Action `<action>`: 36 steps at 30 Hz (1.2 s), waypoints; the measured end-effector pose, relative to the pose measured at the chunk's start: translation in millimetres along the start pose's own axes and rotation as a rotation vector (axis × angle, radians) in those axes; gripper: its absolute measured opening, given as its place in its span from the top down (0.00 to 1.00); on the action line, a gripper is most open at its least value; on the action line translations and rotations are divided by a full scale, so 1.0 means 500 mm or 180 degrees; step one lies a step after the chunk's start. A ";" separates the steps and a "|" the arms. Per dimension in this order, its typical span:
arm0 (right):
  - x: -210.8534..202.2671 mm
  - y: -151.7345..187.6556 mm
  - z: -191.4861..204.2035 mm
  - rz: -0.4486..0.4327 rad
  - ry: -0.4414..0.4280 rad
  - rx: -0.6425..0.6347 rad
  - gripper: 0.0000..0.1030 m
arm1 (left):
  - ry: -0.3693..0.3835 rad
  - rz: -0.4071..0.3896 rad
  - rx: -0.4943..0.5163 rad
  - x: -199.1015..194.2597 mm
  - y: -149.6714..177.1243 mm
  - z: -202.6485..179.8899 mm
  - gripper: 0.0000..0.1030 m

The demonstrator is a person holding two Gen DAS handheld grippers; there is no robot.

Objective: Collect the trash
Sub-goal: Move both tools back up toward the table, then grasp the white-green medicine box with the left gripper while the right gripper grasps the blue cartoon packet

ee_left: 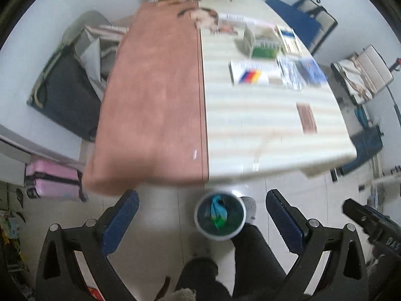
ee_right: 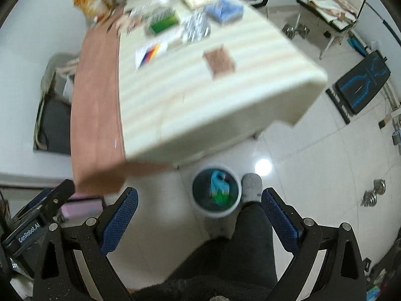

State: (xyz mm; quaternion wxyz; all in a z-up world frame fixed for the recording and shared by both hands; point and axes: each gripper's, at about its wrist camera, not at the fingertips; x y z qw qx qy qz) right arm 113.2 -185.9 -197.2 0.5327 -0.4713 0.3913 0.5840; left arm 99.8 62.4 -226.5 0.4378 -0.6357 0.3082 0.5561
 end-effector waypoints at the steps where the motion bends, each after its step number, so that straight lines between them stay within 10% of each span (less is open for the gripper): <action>1: -0.003 -0.038 -0.010 -0.0022 0.0006 0.0018 0.03 | -0.0033 -0.0018 -0.0014 0.004 -0.027 -0.010 0.00; 16: 0.192 -0.705 -0.049 0.0208 0.0457 -0.0385 0.03 | 0.0046 0.0438 -0.0557 0.130 -0.508 -0.201 0.00; 23: 0.329 -0.795 -0.014 0.0594 0.0643 -0.0715 0.03 | 0.0137 0.0717 -0.0528 0.222 -0.649 -0.263 0.00; 31: 0.350 -0.825 -0.048 0.0611 0.0588 -0.0519 0.29 | 0.0049 0.0998 -0.0447 0.334 -0.717 -0.291 0.00; 36: 0.353 -0.825 -0.056 0.0577 0.0631 -0.0539 0.50 | 0.0031 0.0902 -0.0411 0.337 -0.708 -0.292 0.19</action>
Point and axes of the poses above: each gripper's, at about its wrist camera, not at the fingertips, and x roughly the way its jaws point, z to its left, y to its underside, and after that the axes turned 7 degrees about z, right-handed
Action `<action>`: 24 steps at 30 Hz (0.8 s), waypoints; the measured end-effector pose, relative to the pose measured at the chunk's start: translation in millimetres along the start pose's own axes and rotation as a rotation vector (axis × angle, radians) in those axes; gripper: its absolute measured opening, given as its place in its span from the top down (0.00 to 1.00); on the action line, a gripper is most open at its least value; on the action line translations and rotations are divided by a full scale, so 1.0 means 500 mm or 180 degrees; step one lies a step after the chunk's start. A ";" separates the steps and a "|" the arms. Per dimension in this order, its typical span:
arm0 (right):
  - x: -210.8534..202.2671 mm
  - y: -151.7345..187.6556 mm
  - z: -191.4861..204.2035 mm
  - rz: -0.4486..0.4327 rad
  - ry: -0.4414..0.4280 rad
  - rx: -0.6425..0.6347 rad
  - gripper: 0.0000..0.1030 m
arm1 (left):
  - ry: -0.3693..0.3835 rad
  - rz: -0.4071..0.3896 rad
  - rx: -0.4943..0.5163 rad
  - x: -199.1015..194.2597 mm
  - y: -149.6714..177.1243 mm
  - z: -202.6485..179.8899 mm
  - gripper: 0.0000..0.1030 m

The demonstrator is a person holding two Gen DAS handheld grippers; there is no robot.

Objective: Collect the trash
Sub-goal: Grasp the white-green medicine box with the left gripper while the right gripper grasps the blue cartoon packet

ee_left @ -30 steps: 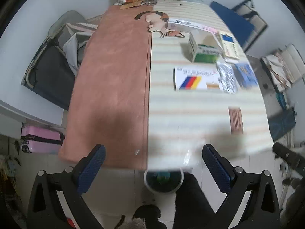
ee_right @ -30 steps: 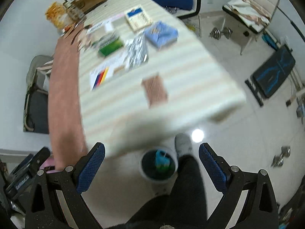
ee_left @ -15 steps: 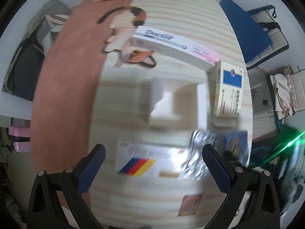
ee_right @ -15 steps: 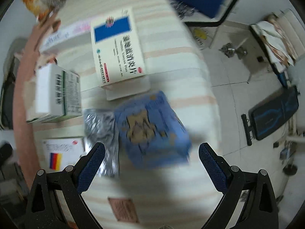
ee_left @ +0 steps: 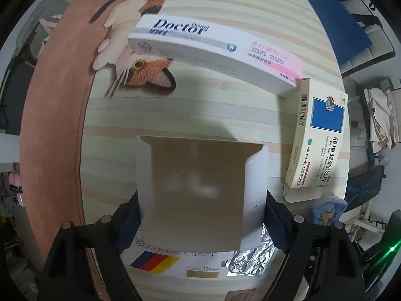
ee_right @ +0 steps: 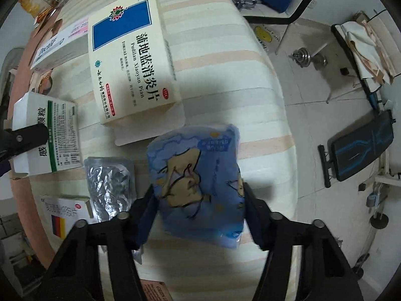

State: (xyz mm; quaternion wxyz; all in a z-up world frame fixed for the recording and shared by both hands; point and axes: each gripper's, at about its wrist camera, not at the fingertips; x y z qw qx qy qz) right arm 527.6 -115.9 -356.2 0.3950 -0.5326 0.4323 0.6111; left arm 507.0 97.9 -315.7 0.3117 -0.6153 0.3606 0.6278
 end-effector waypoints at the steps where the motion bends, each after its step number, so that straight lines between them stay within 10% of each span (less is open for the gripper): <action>1: -0.002 0.001 -0.003 -0.0018 -0.0012 0.0009 0.51 | -0.0016 -0.0026 0.0016 -0.002 0.004 -0.001 0.19; 24: -0.160 0.193 0.066 -0.0647 -0.0109 -0.0281 0.59 | -0.0141 -0.0824 0.0086 -0.185 0.273 0.086 0.19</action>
Point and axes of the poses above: each gripper's, at about its wrist camera, not at the fingertips, and x roughly the way its jaws point, z to its left, y to its underside, and after that the axes turned 7 degrees about z, right-handed
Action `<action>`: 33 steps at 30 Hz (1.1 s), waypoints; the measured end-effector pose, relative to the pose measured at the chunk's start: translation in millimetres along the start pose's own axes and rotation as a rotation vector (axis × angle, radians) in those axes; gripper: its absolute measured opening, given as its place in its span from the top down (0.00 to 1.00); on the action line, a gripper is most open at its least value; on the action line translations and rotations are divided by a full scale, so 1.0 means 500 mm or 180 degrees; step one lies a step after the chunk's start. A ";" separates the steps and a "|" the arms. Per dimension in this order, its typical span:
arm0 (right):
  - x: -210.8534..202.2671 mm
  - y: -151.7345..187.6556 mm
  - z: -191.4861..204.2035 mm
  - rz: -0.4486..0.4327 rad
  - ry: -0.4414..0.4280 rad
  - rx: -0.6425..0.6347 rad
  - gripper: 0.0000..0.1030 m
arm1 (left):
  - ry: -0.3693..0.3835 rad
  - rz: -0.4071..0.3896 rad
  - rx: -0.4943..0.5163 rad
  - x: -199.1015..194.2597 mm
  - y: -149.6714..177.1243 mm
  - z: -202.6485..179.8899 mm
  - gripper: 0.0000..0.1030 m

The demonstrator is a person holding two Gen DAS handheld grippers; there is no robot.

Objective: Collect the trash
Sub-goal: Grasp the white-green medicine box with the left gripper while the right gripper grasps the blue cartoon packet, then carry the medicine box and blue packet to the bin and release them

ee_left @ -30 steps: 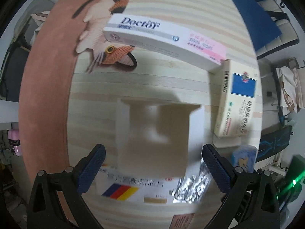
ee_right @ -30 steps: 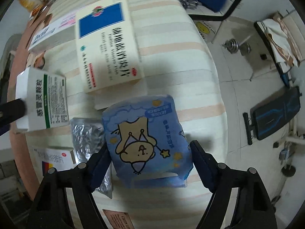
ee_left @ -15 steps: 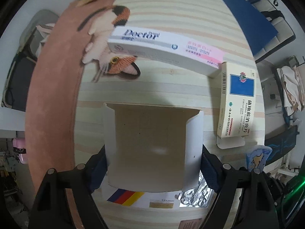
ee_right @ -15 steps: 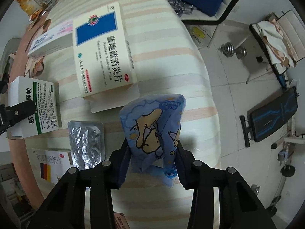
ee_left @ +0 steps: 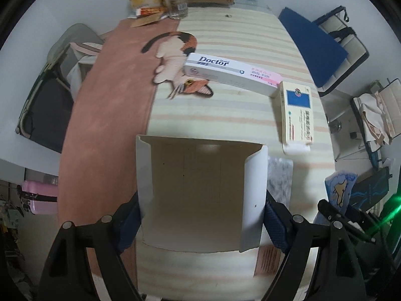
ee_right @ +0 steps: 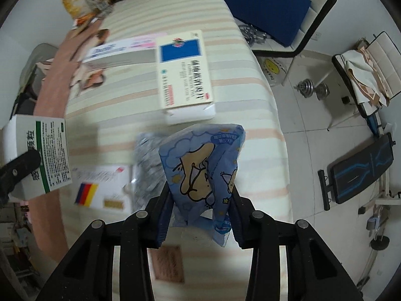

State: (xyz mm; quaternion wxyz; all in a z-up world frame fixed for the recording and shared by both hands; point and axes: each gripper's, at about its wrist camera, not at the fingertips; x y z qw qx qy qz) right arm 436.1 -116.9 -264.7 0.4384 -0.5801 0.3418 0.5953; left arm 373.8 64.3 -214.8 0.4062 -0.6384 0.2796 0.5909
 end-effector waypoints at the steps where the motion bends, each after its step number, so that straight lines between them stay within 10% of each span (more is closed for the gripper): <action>1: -0.019 0.027 0.007 -0.0046 -0.0019 0.0006 0.59 | 0.0024 -0.0029 0.0007 -0.015 0.025 0.013 0.19; 20: -0.144 0.650 0.159 -0.0196 -0.0223 0.0452 0.59 | 0.0479 -0.0057 0.0403 -0.108 0.510 0.220 0.19; 33: 0.221 0.870 0.142 0.0670 -0.0622 0.0772 0.59 | 0.0569 0.0946 0.0204 0.266 0.669 0.255 0.19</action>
Point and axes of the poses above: each gripper's, at about its wrist camera, not at the fingertips, and x roughly the way its jaws point, z to its left, y to its underside, and after that the axes turned 7 degrees about z, right-handed
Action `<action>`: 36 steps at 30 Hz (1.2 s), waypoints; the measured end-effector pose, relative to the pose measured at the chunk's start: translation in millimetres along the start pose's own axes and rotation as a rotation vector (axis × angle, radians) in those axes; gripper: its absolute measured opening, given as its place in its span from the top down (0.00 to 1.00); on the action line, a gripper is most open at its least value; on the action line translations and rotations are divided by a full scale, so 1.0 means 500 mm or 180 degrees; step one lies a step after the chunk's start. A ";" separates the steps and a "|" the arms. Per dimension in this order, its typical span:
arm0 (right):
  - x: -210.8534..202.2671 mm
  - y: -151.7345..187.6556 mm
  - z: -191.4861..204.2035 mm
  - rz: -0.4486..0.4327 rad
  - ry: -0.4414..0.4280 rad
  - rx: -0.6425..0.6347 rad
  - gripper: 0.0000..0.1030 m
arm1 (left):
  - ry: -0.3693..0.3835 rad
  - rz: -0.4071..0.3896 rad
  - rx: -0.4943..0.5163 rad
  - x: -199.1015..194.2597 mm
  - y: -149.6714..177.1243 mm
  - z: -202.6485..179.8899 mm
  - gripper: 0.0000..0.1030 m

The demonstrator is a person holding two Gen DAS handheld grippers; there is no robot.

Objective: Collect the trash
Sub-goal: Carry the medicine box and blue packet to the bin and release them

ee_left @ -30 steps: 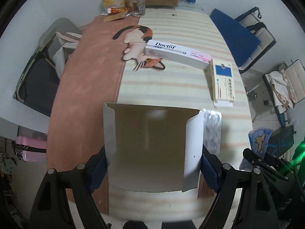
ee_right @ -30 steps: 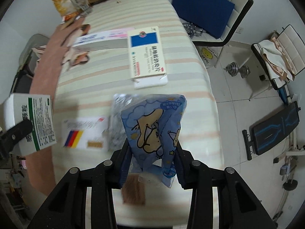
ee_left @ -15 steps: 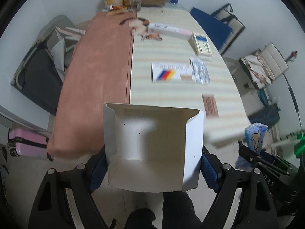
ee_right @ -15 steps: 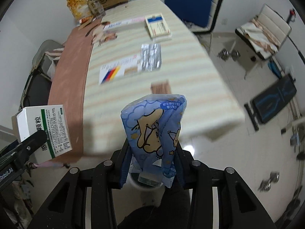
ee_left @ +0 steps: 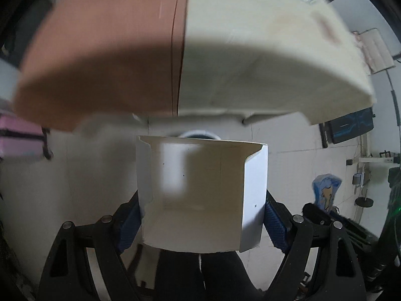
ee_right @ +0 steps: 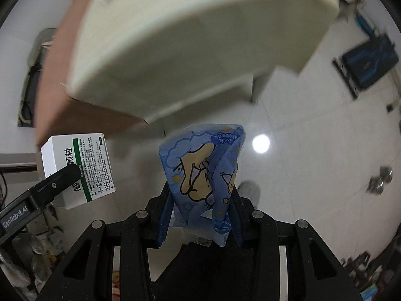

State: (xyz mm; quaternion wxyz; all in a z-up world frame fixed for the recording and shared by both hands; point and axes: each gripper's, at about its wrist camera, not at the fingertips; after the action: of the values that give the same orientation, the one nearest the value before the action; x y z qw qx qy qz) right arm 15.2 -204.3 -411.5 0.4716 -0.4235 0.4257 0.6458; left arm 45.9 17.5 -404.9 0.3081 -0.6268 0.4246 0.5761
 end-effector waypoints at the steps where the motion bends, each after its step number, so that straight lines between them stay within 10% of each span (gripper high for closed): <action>1: 0.044 -0.003 -0.015 0.0049 -0.0022 0.0020 0.59 | 0.0038 0.0073 -0.0023 0.037 -0.005 0.008 0.19; 10: 0.387 -0.055 -0.123 0.0365 -0.0197 0.0128 0.59 | 0.0188 0.0509 -0.0125 0.363 -0.053 0.052 0.15; 13: 0.480 -0.077 -0.146 0.0435 -0.0307 0.0139 0.58 | 0.0204 0.0588 -0.0195 0.445 -0.062 0.070 0.00; 18: 0.578 -0.097 -0.163 0.0435 -0.0321 0.0088 0.32 | 0.0017 0.0543 -0.0267 0.512 -0.058 0.100 0.00; 25: 0.596 -0.106 -0.149 0.0397 -0.0096 0.0009 0.03 | -0.0343 0.0369 -0.0344 0.497 -0.031 0.134 0.00; 36: 0.500 -0.090 -0.094 0.0287 0.0591 -0.0303 0.02 | -0.0547 0.0360 -0.0284 0.422 0.017 0.121 0.00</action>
State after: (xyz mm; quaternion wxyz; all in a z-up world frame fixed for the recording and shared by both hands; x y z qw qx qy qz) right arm 16.3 -178.3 -668.6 0.3799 -0.4838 0.4551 0.6438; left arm 5.5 29.1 -620.2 0.2822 -0.5632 0.4052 0.6625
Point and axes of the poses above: each gripper's, at about its wrist camera, not at the fingertips, and x roughly the way its jaws point, z to its left, y to its underside, and after that the axes turned 7 degrees about z, right-handed
